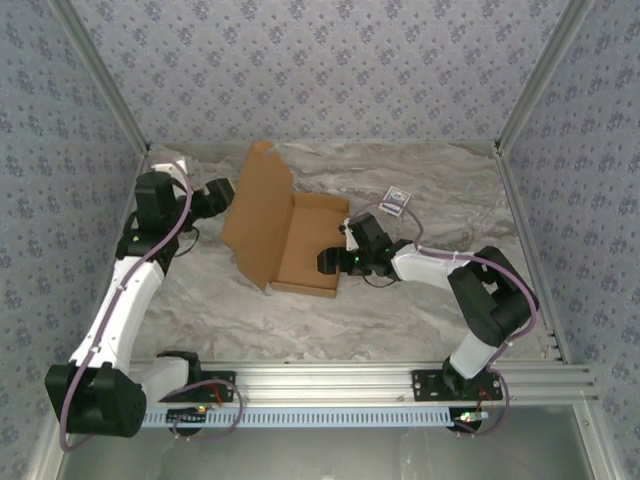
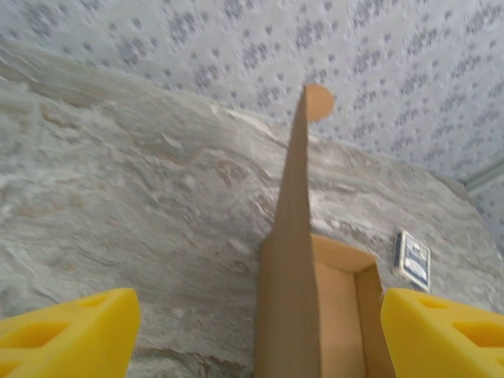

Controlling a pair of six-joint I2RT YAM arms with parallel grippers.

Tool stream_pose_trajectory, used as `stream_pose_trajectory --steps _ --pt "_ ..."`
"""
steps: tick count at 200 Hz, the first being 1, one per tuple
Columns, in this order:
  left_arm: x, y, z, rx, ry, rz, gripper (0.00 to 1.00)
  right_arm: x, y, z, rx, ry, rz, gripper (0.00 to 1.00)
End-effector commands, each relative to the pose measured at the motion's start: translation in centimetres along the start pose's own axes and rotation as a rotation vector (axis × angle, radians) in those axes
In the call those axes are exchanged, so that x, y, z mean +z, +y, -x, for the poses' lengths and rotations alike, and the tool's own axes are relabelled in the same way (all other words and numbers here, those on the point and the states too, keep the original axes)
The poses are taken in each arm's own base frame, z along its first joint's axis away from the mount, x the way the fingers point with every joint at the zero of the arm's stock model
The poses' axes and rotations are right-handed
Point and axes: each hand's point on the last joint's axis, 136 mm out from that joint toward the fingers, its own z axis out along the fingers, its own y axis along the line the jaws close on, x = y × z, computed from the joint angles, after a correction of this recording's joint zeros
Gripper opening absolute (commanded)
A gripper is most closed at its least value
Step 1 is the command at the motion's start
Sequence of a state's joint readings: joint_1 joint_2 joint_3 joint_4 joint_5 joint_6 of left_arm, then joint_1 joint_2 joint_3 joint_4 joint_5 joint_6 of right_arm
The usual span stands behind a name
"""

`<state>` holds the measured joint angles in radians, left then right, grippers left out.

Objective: Fold the paper box

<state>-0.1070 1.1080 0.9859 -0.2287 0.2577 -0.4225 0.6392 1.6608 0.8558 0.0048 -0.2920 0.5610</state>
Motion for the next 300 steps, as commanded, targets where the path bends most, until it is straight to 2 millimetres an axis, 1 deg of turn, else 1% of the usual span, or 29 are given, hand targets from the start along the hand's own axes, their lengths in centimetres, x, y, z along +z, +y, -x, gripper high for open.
stream_pose_trajectory --steps 1,18,40,58,85,92,126,133,135,137,139,141,160,171,183,197,201,215,234,252,253,272,300 --pt "0.2 -2.7 -0.7 0.049 0.071 -0.099 0.78 0.1 0.0 0.8 -0.005 -0.018 -0.012 0.82" --pt "0.9 -2.8 -1.2 0.060 0.099 -0.098 0.74 0.1 0.0 0.9 -0.006 -0.019 -0.009 0.82" --pt "1.9 -2.6 -1.7 0.087 0.143 -0.074 0.61 0.2 0.1 0.9 -0.005 -0.018 -0.004 0.82" --pt "2.6 -3.1 -1.9 0.125 0.177 -0.076 0.51 0.1 0.3 1.0 -0.005 -0.022 0.000 0.82" --pt "3.5 -4.1 -2.2 0.192 0.226 -0.081 0.41 0.0 1.0 1.1 -0.008 -0.034 0.023 0.82" --pt "3.8 -4.1 -2.6 0.205 0.248 -0.077 0.39 0.0 1.3 1.3 -0.008 -0.040 0.031 0.82" --pt "5.1 -4.7 -3.1 0.288 0.309 -0.054 0.32 0.2 2.7 1.9 -0.014 -0.054 0.059 0.82" --pt "5.4 -5.1 -3.3 0.311 0.321 -0.059 0.31 0.2 3.1 2.0 -0.018 -0.058 0.066 0.82" --pt "5.3 -5.4 -3.1 0.321 0.317 -0.065 0.30 0.2 3.2 2.1 -0.019 -0.060 0.068 0.82" --pt "5.4 -5.5 -3.3 0.328 0.326 -0.065 0.30 0.2 3.3 2.1 -0.018 -0.059 0.070 0.82" --pt "5.4 -5.8 -3.0 0.337 0.320 -0.072 0.30 0.2 3.4 2.2 -0.019 -0.061 0.072 0.82" --pt "5.5 -5.8 -3.4 0.345 0.332 -0.073 0.29 0.2 3.5 2.2 -0.019 -0.062 0.075 0.82" --pt "6.1 -7.6 -3.7 0.431 0.360 -0.105 0.28 0.3 4.7 2.7 -0.020 -0.080 0.099 0.82" --pt "6.5 -8.2 -4.1 0.477 0.381 -0.111 0.26 0.4 5.3 2.9 -0.029 -0.085 0.112 0.82" --pt "7.1 -8.5 -4.5 0.522 0.406 -0.100 0.23 0.6 6.0 3.0 -0.039 -0.088 0.118 0.82" --pt "7.9 -8.6 -4.8 0.583 0.422 -0.078 0.21 0.9 6.2 3.0 -0.042 -0.082 0.117 0.82" --pt "7.8 -8.4 -5.2 0.600 0.446 -0.065 0.21 0.9 6.1 2.9 -0.043 -0.081 0.114 0.82" --pt "8.0 -8.7 -5.5 0.686 0.463 -0.062 0.18 0.7 5.4 2.7 -0.046 -0.081 0.088 0.82" --pt "8.0 -9.2 -5.5 0.787 0.465 -0.092 0.13 -0.5 4.3 2.7 -0.094 -0.101 0.045 0.82" --pt "7.6 -10.1 -5.3 0.863 0.457 -0.145 0.10 -2.4 3.7 3.2 -0.171 -0.138 0.023 0.82" --pt "7.6 -10.2 -5.2 0.866 0.457 -0.149 0.10 -2.8 3.7 3.4 -0.181 -0.147 0.021 0.82" --pt "6.9 -11.0 -5.1 0.955 0.449 -0.205 0.08 -5.3 2.9 4.6 -0.269 -0.189 -0.021 0.82" --pt "6.5 -11.7 -4.5 1.051 0.419 -0.251 0.08 -9.2 1.9 6.7 -0.414 -0.255 -0.029 0.84"
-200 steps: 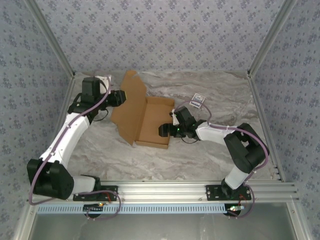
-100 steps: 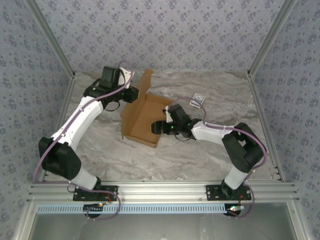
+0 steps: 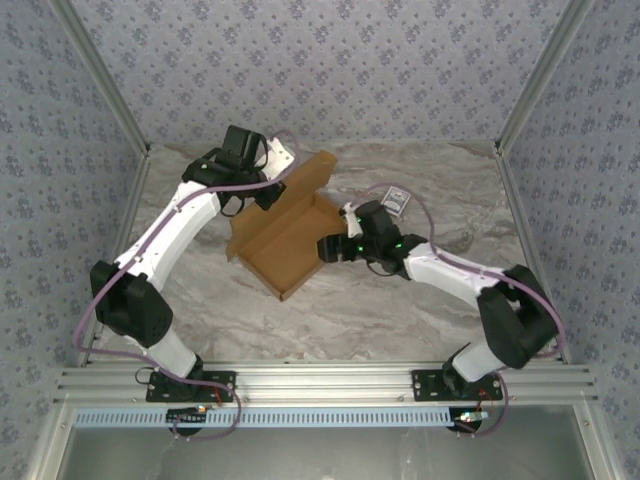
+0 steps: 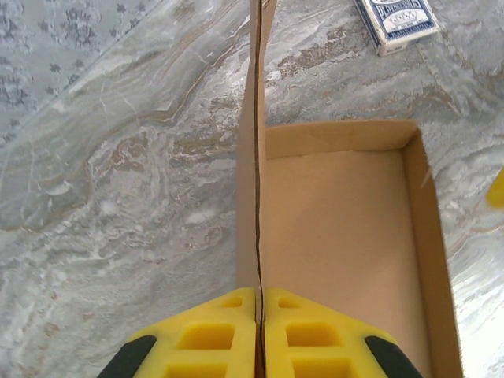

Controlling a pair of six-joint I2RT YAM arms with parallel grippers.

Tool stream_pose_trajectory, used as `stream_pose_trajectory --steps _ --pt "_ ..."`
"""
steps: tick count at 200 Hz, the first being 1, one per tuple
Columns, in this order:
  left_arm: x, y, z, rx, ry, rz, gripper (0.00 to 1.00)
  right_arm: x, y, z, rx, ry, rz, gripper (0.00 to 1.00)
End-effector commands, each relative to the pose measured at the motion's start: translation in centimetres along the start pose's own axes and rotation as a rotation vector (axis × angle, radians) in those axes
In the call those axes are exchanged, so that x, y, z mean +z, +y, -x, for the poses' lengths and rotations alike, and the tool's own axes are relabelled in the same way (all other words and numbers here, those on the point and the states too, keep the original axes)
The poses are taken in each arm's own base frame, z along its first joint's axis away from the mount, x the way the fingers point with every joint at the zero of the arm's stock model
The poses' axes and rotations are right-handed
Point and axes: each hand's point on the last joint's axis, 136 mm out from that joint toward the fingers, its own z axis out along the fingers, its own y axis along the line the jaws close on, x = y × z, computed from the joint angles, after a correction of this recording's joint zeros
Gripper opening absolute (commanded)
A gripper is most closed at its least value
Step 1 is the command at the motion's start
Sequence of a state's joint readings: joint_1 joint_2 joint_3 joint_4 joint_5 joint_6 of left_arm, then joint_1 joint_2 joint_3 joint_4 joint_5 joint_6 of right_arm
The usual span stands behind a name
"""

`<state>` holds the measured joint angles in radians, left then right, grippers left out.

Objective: Fold the paper box

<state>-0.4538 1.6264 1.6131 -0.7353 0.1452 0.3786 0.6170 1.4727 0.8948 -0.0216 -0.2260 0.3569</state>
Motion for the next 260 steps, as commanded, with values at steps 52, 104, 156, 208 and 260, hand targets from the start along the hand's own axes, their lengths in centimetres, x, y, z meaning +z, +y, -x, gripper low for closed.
stream_pose_trajectory --steps 52,104,156,208,260 --pt "-1.7 -2.5 2.0 0.352 -0.100 -0.153 0.09 -7.5 -4.7 6.3 -0.426 -0.272 -0.027 0.80" --pt "-1.1 -2.7 2.7 0.444 -0.085 -0.243 0.09 -7.4 -6.0 8.2 -0.692 -0.308 -0.015 0.77" --pt "-0.4 -2.7 2.8 0.468 -0.078 -0.290 0.10 -6.1 -7.4 9.3 -0.831 -0.302 0.020 0.76" --pt "0.0 -2.7 2.8 0.469 -0.083 -0.301 0.10 -3.4 -7.3 10.9 -0.882 -0.285 0.083 0.72" --pt "0.2 -2.4 2.9 0.464 -0.079 -0.285 0.10 -0.9 -6.7 11.2 -0.873 -0.250 0.117 0.48"
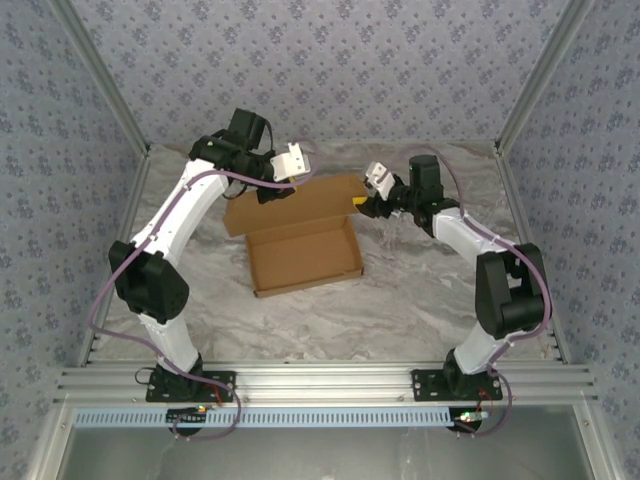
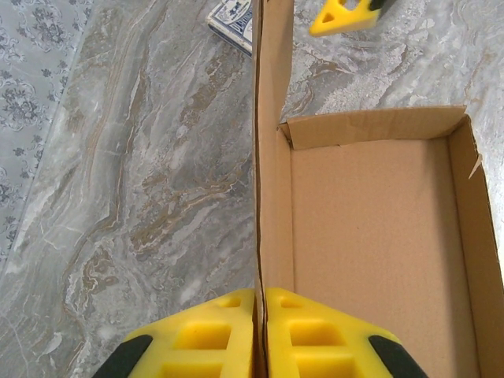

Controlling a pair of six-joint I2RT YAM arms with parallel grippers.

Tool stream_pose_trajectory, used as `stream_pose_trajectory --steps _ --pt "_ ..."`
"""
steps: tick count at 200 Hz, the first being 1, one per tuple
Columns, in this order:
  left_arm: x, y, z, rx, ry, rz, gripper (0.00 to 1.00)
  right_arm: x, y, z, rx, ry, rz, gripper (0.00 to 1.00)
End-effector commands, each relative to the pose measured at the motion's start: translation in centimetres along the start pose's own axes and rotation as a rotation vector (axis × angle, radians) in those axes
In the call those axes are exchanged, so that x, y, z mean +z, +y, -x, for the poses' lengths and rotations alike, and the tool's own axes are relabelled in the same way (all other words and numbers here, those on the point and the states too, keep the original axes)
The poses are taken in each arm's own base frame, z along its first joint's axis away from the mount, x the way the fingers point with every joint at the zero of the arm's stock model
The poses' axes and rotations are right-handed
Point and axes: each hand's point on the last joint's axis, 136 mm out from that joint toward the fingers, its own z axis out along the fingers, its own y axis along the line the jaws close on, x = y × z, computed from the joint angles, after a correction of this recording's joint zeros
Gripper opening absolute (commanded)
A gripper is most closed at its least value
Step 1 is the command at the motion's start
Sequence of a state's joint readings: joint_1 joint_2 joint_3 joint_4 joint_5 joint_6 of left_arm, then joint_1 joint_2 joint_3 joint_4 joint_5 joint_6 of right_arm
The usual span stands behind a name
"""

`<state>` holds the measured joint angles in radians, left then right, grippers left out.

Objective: Fold the paper box

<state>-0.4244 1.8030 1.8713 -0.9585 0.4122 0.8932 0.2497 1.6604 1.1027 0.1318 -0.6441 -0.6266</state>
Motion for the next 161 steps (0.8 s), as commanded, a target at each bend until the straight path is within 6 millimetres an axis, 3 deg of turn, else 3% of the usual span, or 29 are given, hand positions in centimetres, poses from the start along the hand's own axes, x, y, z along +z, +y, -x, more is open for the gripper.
stream_pose_trajectory --steps 1,34,86,114,161 --pt "-0.6 0.4 0.9 0.018 -0.032 0.003 0.10 1.0 0.4 0.5 -0.005 -0.003 0.038 0.47" --pt "-0.9 0.6 1.0 0.014 -0.036 0.024 0.11 1.8 0.4 0.6 0.018 0.021 0.004 0.29" --pt "-1.3 1.2 1.5 -0.014 -0.059 0.065 0.12 2.5 -0.7 -0.3 0.114 0.165 -0.187 0.20" --pt "-1.5 1.2 1.6 -0.024 -0.065 0.069 0.12 2.2 -0.9 -0.5 0.159 0.187 -0.253 0.23" --pt "-1.5 1.0 1.4 -0.020 -0.053 0.072 0.12 1.2 -0.9 -0.9 0.189 0.175 -0.231 0.38"
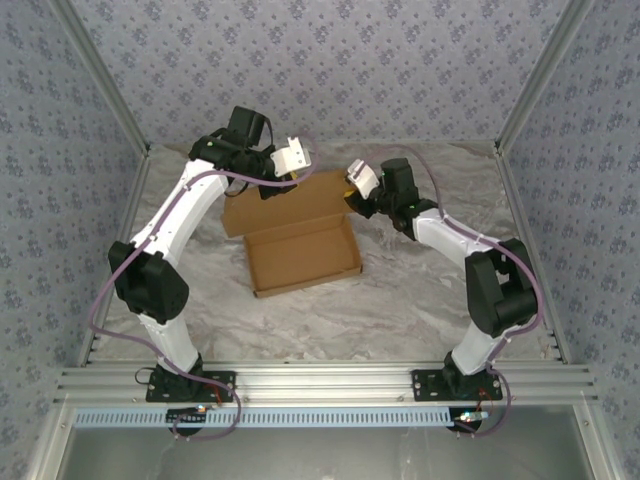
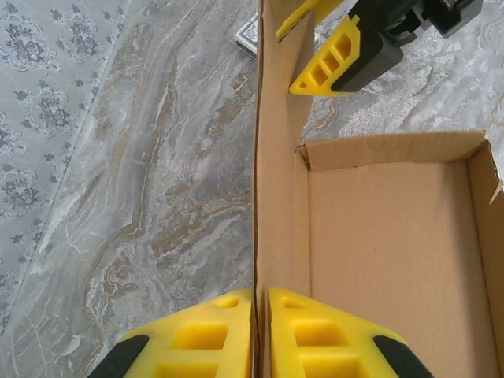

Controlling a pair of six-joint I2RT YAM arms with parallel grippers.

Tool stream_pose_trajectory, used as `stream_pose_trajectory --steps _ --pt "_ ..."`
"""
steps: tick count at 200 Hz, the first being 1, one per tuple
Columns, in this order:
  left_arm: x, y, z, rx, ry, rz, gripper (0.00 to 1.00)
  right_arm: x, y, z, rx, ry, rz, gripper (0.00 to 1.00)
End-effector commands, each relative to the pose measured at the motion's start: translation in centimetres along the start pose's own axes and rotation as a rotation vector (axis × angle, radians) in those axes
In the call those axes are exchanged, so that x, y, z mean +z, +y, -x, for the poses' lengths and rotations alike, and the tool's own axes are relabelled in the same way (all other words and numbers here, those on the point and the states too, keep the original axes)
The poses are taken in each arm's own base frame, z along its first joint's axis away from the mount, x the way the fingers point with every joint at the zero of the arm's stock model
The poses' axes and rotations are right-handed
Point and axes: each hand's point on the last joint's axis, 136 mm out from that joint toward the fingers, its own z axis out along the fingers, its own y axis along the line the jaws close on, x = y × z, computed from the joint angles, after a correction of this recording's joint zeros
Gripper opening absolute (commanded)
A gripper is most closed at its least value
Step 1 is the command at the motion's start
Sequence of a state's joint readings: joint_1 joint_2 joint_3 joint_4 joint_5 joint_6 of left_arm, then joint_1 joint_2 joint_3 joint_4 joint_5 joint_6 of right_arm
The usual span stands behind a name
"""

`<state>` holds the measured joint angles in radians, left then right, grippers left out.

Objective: Fold the paper box

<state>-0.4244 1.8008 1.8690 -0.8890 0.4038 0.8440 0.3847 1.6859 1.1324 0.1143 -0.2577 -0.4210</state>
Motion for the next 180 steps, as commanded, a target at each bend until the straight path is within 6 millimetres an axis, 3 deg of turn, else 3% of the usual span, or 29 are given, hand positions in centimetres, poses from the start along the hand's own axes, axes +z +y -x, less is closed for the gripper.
stream_pose_trajectory --steps 1,20,98,128,180 --pt "-1.3 -0.2 0.5 0.002 -0.019 0.017 0.12 -1.2 -0.7 -0.1 0.039 0.008 -0.016 0.38" --pt "-1.3 -0.1 0.4 0.000 -0.016 0.020 0.12 -1.1 -0.7 -0.6 0.046 0.020 -0.007 0.38" --pt "-1.6 0.0 1.2 -0.014 -0.033 0.035 0.15 -0.8 -0.3 -0.3 0.081 0.010 -0.008 0.19" --pt "-2.1 0.2 2.1 -0.024 -0.060 0.052 0.22 -0.9 -0.4 -0.3 0.079 0.022 -0.032 0.16" --pt "-4.6 1.5 3.2 -0.056 -0.107 0.176 0.44 -1.5 -0.9 -0.4 0.065 0.031 -0.057 0.12"
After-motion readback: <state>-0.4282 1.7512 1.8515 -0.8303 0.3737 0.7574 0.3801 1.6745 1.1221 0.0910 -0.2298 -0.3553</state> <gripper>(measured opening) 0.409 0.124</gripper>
